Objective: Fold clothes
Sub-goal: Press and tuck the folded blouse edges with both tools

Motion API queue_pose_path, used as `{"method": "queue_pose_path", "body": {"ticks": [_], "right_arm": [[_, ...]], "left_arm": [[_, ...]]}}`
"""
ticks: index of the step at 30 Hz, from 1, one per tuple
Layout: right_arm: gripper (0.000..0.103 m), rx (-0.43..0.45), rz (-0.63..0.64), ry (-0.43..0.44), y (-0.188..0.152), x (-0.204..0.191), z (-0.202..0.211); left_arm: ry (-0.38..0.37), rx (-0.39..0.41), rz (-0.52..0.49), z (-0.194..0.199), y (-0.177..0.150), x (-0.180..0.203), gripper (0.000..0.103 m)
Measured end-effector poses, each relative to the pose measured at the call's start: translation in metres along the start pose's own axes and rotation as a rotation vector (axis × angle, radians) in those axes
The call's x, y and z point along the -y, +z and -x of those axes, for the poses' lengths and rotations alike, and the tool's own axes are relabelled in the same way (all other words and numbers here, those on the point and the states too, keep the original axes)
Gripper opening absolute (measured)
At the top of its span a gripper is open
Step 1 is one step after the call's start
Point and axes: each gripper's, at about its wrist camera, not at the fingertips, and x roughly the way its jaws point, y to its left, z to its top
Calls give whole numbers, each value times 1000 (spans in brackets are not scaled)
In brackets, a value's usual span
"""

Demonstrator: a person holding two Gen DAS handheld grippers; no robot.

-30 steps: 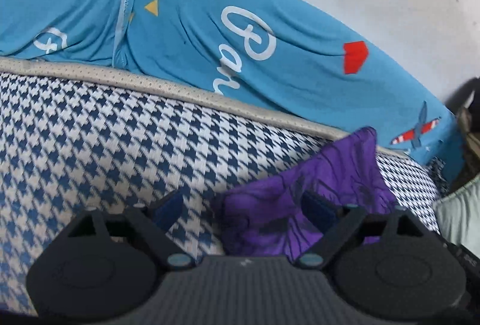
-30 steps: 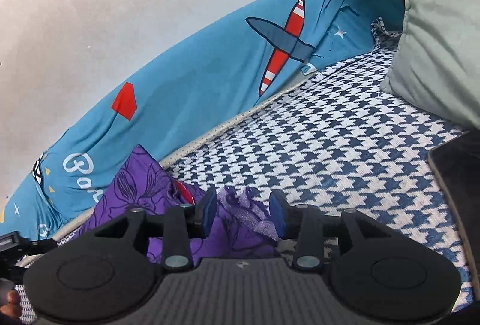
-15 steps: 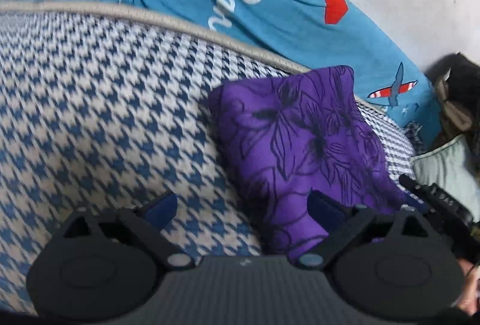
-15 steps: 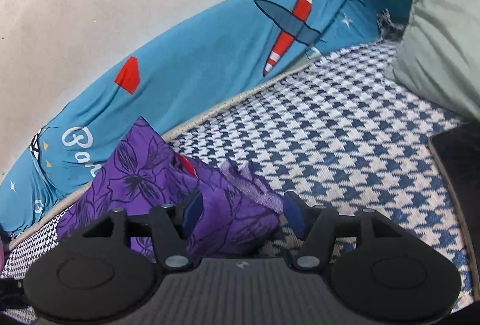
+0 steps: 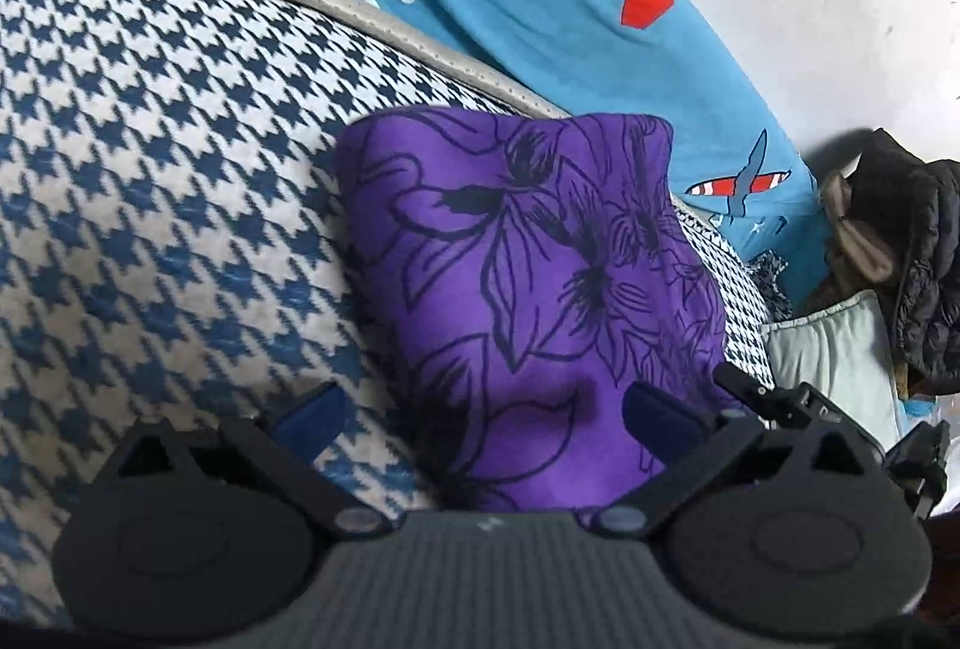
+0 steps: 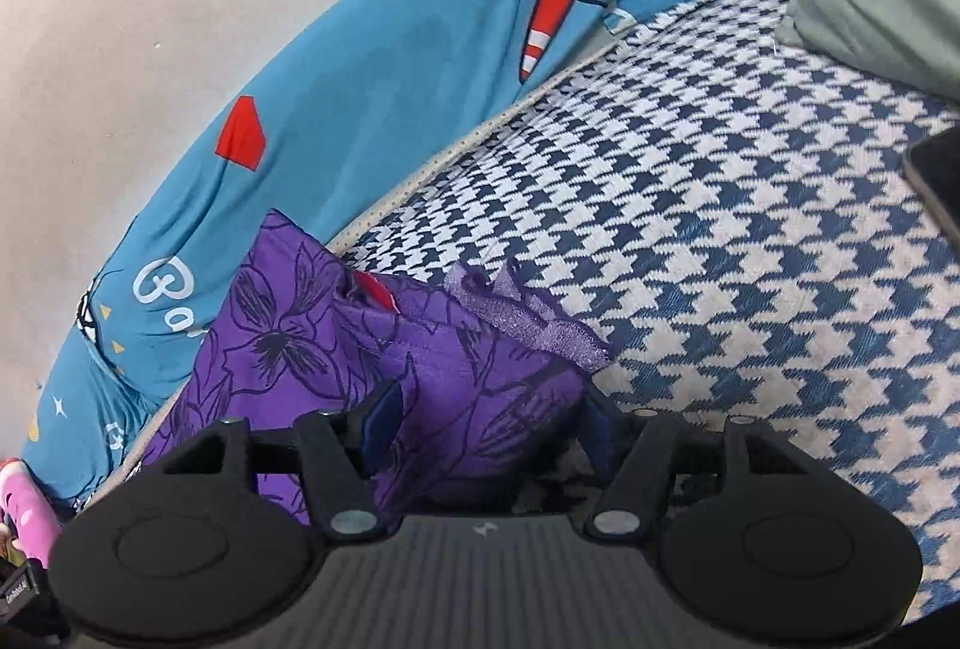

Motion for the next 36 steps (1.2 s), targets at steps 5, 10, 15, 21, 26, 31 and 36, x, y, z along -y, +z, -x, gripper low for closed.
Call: {"method": "queue_pose_path", "body": {"ticks": [5,10,15,21,26,31,36], "right_arm": [[64,13,37,-14,-4,-10,-7],[38,15,30,-2,-8,-14,-13],[24,11,28,4,-11,-22,-15],[21,40,62,9,-12,-36,-6],[20,55,96,50,-17,-49,5],[20,54,104,94,-26,-68,14],[20,27,88,141,-43,-91,17]], "left_arm": [[-7,9,-24,-15,-1,7,103],[-38,30,-42,-22,1,14,93],[-25,47,-64,-22,2,17,52],[-9,114,-139,-4,5,31,29],[36,178,-210,10,6,51,27],[80,228,-262,38,11,54,27],[126,248,-267,65,14,41,27]]}}
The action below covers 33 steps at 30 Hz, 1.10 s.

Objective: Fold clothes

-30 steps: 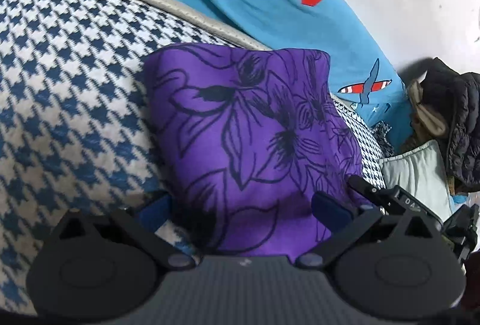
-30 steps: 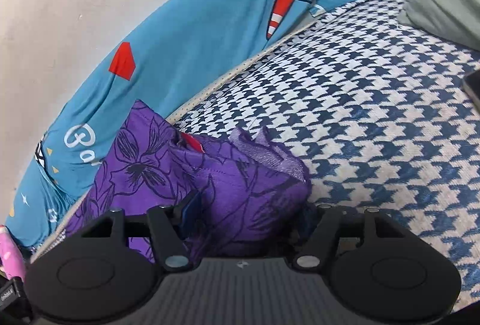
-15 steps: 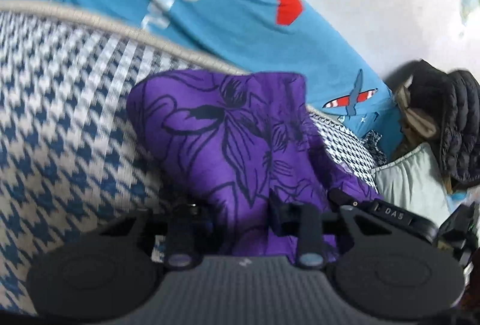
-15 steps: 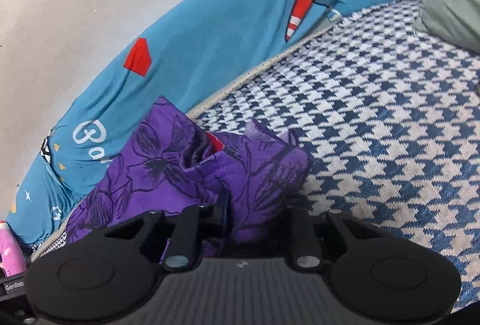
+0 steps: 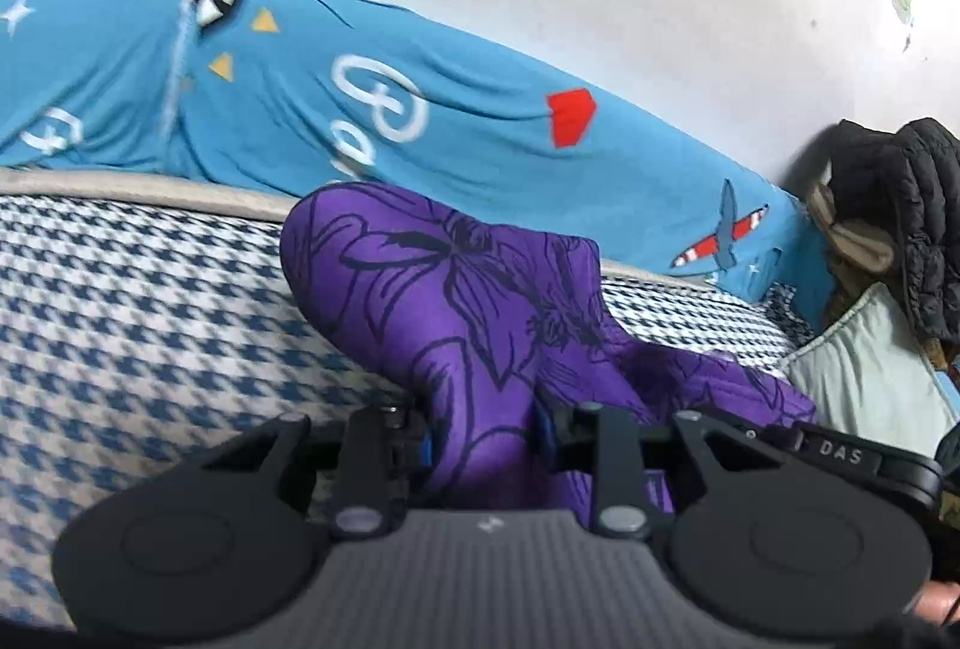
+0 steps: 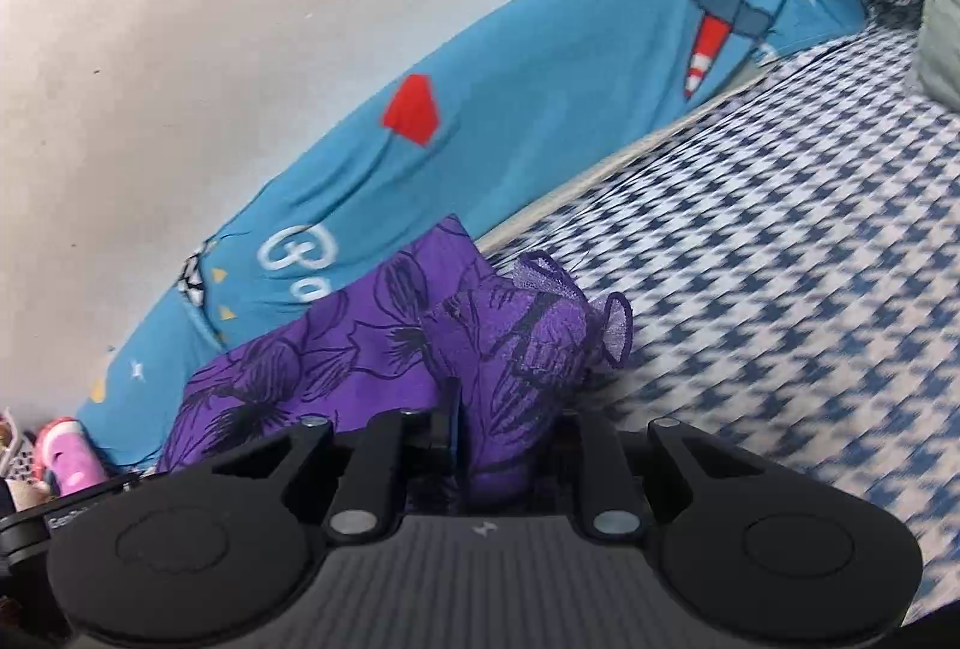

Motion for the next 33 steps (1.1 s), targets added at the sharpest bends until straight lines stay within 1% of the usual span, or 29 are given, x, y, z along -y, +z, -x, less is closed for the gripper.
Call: {"method": "queue_pose_path", "body": {"ticks": [9,11,13,16,17,18,20,21,22,23,24,25,28,29,30,32,33], "right_arm": [[19,-77,-2,69,-49,-56,3],[19,-97,20,73,-61,-68,6],[19,-122,58,54,-74,-80,7],[26,-155,114,-23,-88,-91,12],[35,-161,121,-44,-92,-91,14],[39,-162,124,-67,-93,-90,17],[40,-149,121,-105,-93,-86,25],[40,-131,118,-103,-91,-84,31],[40,-114,115,-100,-88,-81,37],[40,-98,117,-93,-84,-80,42],[40,-81,130,-79,-80,-80,47],[40,-61,146,-60,-77,-81,51],[40,-34,182,21,-72,-88,52],[40,-31,191,53,-71,-91,51],[40,-40,205,87,-71,-94,48],[40,-76,231,144,-74,-100,39],[40,-90,235,156,-76,-101,34]], "left_arm": [[92,-8,0,49,-3,-46,27],[110,-8,4,62,-4,-57,27],[126,-14,9,73,-8,-68,27],[150,-59,35,82,-18,-83,27],[159,-72,44,85,-21,-88,28],[173,-70,55,89,-23,-92,30],[200,-66,78,96,-27,-99,33],[214,-64,89,100,-29,-103,37],[227,-60,100,105,-31,-107,44],[234,-38,109,111,-30,-109,48],[241,-16,119,118,-28,-112,56],[248,6,128,124,-27,-114,60],[247,34,141,130,-23,-117,69],[245,40,146,131,-22,-118,69],[244,45,150,131,-22,-118,70],[239,29,151,124,-20,-117,72],[238,22,150,121,-19,-117,76]]}}
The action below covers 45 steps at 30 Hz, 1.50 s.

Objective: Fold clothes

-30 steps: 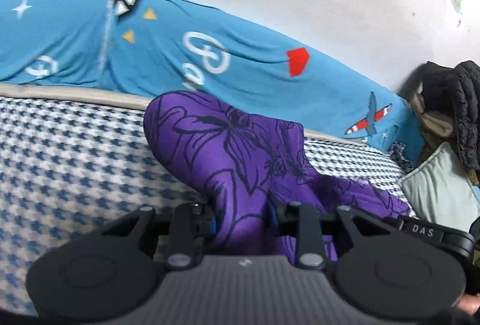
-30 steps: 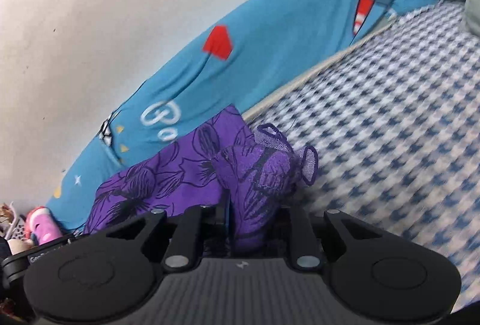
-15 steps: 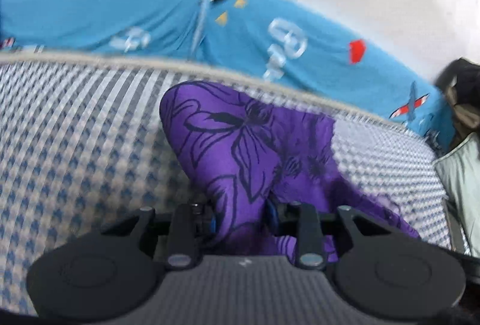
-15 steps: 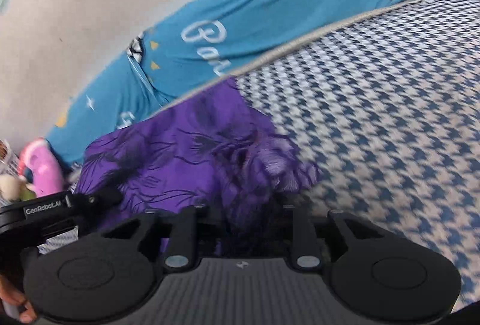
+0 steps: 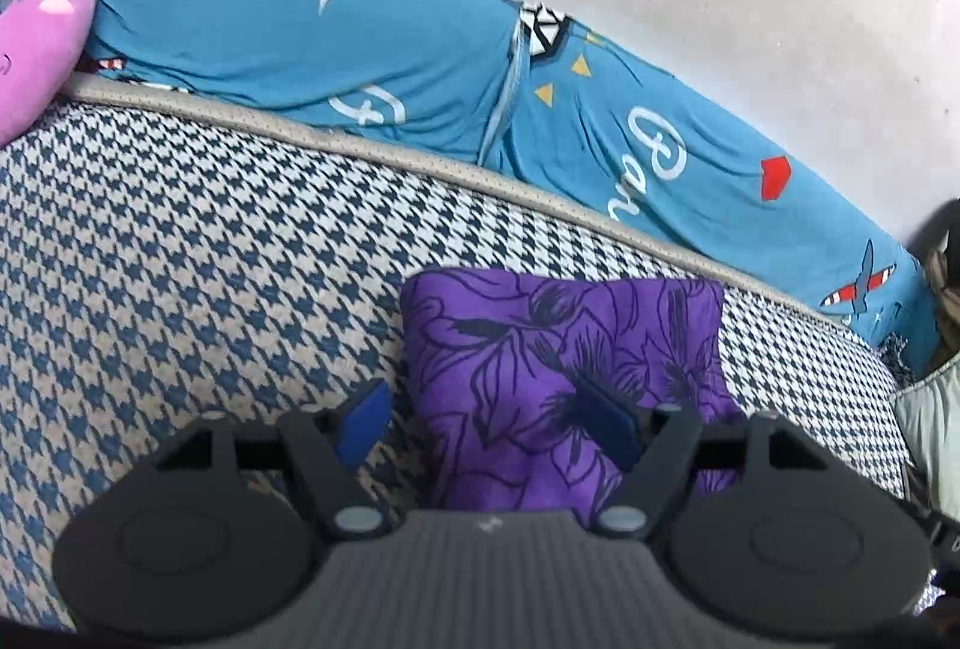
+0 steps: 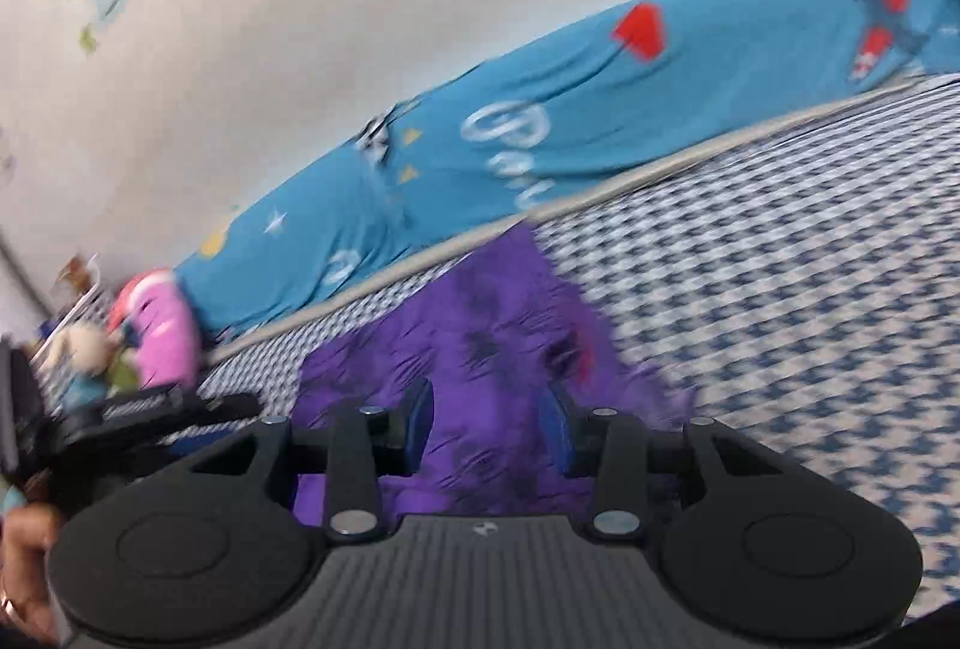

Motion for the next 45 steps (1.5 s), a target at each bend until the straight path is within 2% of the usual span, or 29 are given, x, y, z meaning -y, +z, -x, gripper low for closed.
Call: {"method": "queue_pose_path", "body": {"ticks": [5,11,15,21,29,33,39,45], "right_arm": [[40,-62,-1,32,-3,-5,-24],[40,-87,-11,20,-5,-7,-44],[40,-51,-30,-76,-1,7,-48],[35,-69,-139,-173,-1,32,-62],[35,-79,-52,-246,0,22,-69],[39,-80,45,-268,-2,11,-67],[42,-69,110,-214,-2,-7,-56],[44,-90,170,-111,-10,-26,-42]], "left_arm": [[10,-3,1,-9,-2,2,86],[21,-7,28,-14,3,-2,93],[18,-8,57,-17,8,-9,94],[20,-35,102,-30,18,-12,96],[138,-85,78,-59,23,-7,97],[207,-95,24,-72,14,-2,103],[240,-78,-22,-76,4,2,103],[251,-45,-94,-66,-5,12,103]]}}
